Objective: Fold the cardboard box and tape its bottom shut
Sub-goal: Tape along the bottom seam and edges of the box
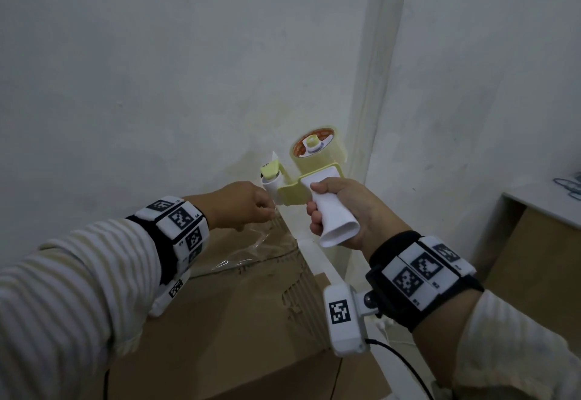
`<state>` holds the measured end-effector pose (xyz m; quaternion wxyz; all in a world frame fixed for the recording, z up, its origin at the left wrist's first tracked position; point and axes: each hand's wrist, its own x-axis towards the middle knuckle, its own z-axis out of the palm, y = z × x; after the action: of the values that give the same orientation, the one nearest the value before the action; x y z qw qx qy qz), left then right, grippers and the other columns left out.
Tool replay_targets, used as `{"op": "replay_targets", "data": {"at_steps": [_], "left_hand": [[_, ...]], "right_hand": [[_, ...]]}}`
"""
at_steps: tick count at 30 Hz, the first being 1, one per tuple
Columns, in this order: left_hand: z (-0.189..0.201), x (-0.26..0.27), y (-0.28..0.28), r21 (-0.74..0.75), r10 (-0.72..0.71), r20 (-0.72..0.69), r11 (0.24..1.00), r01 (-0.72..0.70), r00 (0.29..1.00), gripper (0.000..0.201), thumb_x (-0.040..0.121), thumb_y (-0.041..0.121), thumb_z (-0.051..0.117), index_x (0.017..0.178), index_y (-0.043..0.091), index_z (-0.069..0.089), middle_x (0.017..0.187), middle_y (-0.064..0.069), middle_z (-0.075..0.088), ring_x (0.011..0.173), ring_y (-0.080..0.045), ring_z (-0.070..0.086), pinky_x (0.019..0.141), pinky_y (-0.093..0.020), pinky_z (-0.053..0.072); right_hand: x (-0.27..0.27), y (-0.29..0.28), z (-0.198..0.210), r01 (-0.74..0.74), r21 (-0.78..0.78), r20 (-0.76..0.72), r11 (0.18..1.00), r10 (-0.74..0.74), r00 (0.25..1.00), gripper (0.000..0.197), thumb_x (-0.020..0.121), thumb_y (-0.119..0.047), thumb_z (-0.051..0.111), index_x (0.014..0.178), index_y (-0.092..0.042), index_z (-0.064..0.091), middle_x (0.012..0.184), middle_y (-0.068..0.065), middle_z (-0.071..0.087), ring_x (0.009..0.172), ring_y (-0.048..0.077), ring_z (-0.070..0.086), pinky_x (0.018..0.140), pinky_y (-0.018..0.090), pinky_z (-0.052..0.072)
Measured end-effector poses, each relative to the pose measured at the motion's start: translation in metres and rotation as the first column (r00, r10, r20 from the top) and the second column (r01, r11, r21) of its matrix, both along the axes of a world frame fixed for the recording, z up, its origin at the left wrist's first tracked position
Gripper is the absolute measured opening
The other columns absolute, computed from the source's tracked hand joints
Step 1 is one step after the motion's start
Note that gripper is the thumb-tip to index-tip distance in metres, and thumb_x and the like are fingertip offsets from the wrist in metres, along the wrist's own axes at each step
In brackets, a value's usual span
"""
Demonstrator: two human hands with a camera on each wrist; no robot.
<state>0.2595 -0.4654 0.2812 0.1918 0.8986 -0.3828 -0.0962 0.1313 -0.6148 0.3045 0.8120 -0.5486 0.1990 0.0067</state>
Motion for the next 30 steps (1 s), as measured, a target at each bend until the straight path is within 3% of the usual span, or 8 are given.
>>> {"op": "replay_targets", "data": {"at_steps": [2,4,5,9,13,18,23,30], "left_hand": [[-0.001,0.004,0.005,0.059,0.001,0.009,0.998,-0.002,1.000,0.024,0.093,0.027,0.054,0.102,0.012,0.070,0.094,-0.007,0.066,0.073,-0.022,0.060,0.060,-0.024,0.054],[-0.001,0.008,0.010,0.174,-0.006,0.088,0.985,-0.009,0.996,0.027,0.094,0.029,0.052,0.108,0.013,0.068,0.105,-0.006,0.067,0.078,-0.023,0.063,0.049,-0.008,0.045],[-0.001,0.009,0.011,0.221,-0.013,0.137,0.975,-0.018,0.990,0.028,0.095,0.030,0.051,0.110,0.014,0.067,0.108,-0.005,0.066,0.077,-0.021,0.062,0.044,-0.007,0.040],[0.008,0.015,0.010,0.257,-0.049,0.273,0.966,-0.023,0.961,0.029,0.095,0.032,0.049,0.111,0.016,0.067,0.108,-0.002,0.066,0.063,-0.010,0.054,0.050,-0.013,0.033],[0.007,0.023,0.013,0.279,-0.074,0.351,0.960,-0.029,0.933,0.028,0.095,0.034,0.049,0.110,0.019,0.066,0.096,0.000,0.063,0.079,-0.013,0.051,0.065,-0.023,0.035],[0.002,0.034,0.026,0.324,0.010,0.441,0.931,-0.170,0.898,0.034,0.095,0.044,0.043,0.108,0.019,0.063,0.104,-0.003,0.066,0.082,-0.017,0.052,0.071,-0.027,0.039],[0.007,0.038,0.020,0.247,0.081,0.649,0.918,-0.310,0.756,0.053,0.091,0.060,0.035,0.087,0.011,0.055,0.063,0.000,0.051,0.061,-0.020,0.054,0.052,-0.027,0.036],[0.004,0.040,0.030,0.166,-0.017,0.801,0.967,-0.195,0.599,0.060,0.086,0.067,0.031,0.102,0.016,0.057,0.079,-0.002,0.070,0.066,-0.021,0.066,0.054,-0.027,0.044]], "right_hand": [[0.000,0.001,-0.002,-0.010,0.016,0.000,1.000,0.010,1.000,0.017,0.094,-0.016,0.048,0.107,-0.005,0.051,0.062,0.010,0.049,0.032,0.017,0.048,0.040,0.020,0.047],[0.000,0.003,-0.002,-0.027,0.040,0.002,0.999,0.027,1.000,0.020,0.094,-0.016,0.047,0.110,-0.005,0.050,0.063,0.010,0.048,0.032,0.016,0.048,0.040,0.019,0.047],[-0.001,0.003,-0.001,-0.037,0.046,0.006,0.998,0.037,0.999,0.020,0.094,-0.016,0.047,0.111,-0.004,0.049,0.063,0.009,0.048,0.032,0.016,0.048,0.040,0.019,0.047],[-0.003,0.002,0.007,-0.056,0.023,0.026,0.998,0.055,0.998,0.017,0.094,-0.016,0.047,0.106,-0.004,0.049,0.062,0.009,0.048,0.033,0.016,0.047,0.039,0.019,0.046],[-0.010,0.001,0.009,-0.083,-0.014,-0.005,0.996,0.083,0.997,0.014,0.094,-0.017,0.047,0.093,-0.003,0.052,0.063,0.008,0.048,0.034,0.015,0.047,0.039,0.019,0.046],[-0.016,-0.004,0.008,-0.133,-0.088,-0.047,0.987,0.129,0.991,0.019,0.092,-0.018,0.048,0.080,-0.005,0.053,0.057,0.006,0.051,0.033,0.015,0.048,0.039,0.019,0.045],[-0.020,-0.009,0.014,-0.097,-0.125,-0.035,0.987,0.094,0.995,0.019,0.091,-0.018,0.050,0.078,-0.005,0.052,0.054,0.006,0.052,0.033,0.015,0.048,0.039,0.019,0.045],[-0.022,-0.023,0.019,0.077,-0.068,0.017,0.995,-0.076,0.997,0.016,0.093,-0.017,0.047,0.084,-0.004,0.051,0.061,0.007,0.047,0.034,0.015,0.046,0.040,0.018,0.044]]}}
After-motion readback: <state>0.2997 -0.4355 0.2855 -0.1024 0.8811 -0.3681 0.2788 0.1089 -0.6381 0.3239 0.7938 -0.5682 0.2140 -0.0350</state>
